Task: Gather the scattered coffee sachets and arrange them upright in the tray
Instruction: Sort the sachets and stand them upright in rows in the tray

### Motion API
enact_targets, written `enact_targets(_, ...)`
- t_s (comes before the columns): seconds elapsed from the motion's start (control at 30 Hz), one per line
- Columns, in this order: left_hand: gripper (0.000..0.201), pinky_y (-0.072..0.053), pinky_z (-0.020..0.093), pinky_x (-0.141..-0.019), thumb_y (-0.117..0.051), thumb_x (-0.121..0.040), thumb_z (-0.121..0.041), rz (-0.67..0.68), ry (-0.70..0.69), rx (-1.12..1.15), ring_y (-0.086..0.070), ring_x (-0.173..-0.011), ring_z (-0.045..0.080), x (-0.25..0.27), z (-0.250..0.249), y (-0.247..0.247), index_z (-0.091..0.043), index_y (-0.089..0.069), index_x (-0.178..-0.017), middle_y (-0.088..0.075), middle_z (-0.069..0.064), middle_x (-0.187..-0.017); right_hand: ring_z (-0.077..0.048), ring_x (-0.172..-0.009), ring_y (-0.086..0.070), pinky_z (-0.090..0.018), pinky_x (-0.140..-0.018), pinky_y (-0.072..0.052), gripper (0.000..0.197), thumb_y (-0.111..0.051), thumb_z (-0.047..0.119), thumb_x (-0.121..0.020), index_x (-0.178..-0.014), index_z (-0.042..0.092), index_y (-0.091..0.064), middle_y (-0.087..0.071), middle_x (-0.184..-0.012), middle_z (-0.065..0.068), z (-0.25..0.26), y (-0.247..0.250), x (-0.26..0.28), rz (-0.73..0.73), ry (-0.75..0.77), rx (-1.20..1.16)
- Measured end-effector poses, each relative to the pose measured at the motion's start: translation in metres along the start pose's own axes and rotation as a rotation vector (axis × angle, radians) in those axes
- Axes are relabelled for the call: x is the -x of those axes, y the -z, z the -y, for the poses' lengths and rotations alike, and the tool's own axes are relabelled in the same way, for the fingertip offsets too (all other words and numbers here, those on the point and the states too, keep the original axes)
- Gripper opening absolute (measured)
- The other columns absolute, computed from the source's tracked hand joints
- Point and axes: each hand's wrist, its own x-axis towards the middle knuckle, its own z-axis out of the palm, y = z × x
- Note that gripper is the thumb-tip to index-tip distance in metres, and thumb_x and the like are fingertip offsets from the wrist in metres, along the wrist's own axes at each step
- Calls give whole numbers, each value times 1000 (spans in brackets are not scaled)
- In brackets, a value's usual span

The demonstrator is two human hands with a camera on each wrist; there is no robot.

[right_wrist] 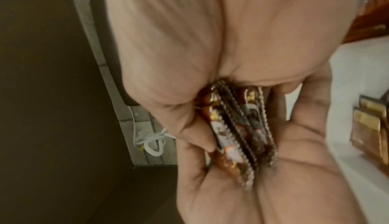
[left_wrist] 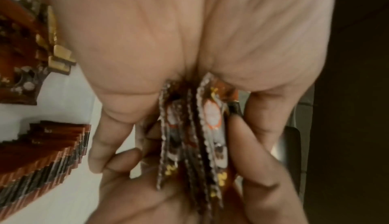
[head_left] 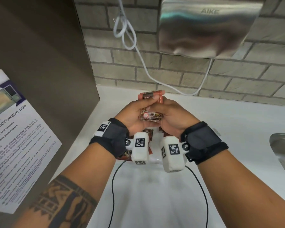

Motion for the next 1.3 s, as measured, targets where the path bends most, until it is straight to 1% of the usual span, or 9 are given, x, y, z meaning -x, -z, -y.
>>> enact_targets(0.13,43,-56,50,-91,-54,-99,-21,13,-25,12,-61,-112,28,5,3,-1,-14,-54,-141,-63,12,-122,-9,-115,-63,-30,-98,-53,27,-67,14,-92,-117,21,-58,-64,-124,-2,-1,6,0,-22,31,298)
enact_targets(0.3,32,-58,44,-81,-55,-100,-19,-75,-60,-133,-71,-91,22,8,8,7,-14,-62,-131,-69,14,-111,-13,-128,-48,-37,-106,-47,79,-81,68,-59,-127,45,-47,-43,-135,4,-12,22,-5,-122,42,689)
enact_targets(0.43,22,-55,35,-70,-62,-96,-18,-160,-61,-173,-62,-72,15,5,8,13,-20,-68,-118,-64,3,-85,-7,-100,-50,-17,-79,-43,71,-84,41,-76,-134,27,-45,-45,-122,3,2,27,-1,-191,88,784)
enact_targets(0.53,19,-52,26,-53,-65,-95,-15,-201,-69,-189,-52,-69,16,1,10,19,-22,-71,-111,-63,1,-78,-6,-74,-58,-20,-73,-48,47,-84,37,-78,-117,26,-60,-59,-101,4,7,26,-4,-203,165,714)
enact_targets(0.67,28,-40,19,-45,-68,-92,-9,-189,-90,-291,-42,-51,5,-4,14,24,-14,-64,-120,-60,-8,-68,-9,-76,-68,-26,-75,-51,36,-83,37,-79,-108,25,-65,-72,-89,1,14,27,-15,-186,147,747)
enact_targets(0.83,42,-47,25,-53,-73,-85,2,-76,-76,-369,-60,-71,11,-8,13,31,-12,-61,-123,-65,2,-95,-4,-60,-64,-10,-54,-43,27,-82,13,-81,-104,12,-68,-73,-76,-4,23,41,-31,-124,47,744)
enact_targets(0.97,37,-47,27,-55,-76,-86,-4,-117,-60,-470,-60,-78,15,-15,13,42,-16,-64,-119,-68,4,-99,-8,-66,-64,-19,-66,-43,12,-77,16,-87,-97,19,-72,-73,-79,-4,21,48,-43,-115,21,855)
enact_targets(1.13,21,-52,34,-76,-60,-94,-11,-232,123,-1389,-64,-89,22,-32,22,67,-20,-62,-113,-67,3,-106,1,-69,-56,-12,-62,-39,12,-72,15,-88,-81,25,-74,-65,-72,17,16,67,-53,-289,61,1064)
enact_targets(1.3,52,-53,31,-85,-63,-91,-8,91,383,-1871,-62,-100,20,-56,59,61,-23,-51,-139,-60,-1,-122,-9,-81,-60,-16,-65,-41,7,-75,16,-85,-93,15,-76,-65,-78,10,8,79,-66,-311,-46,1166)
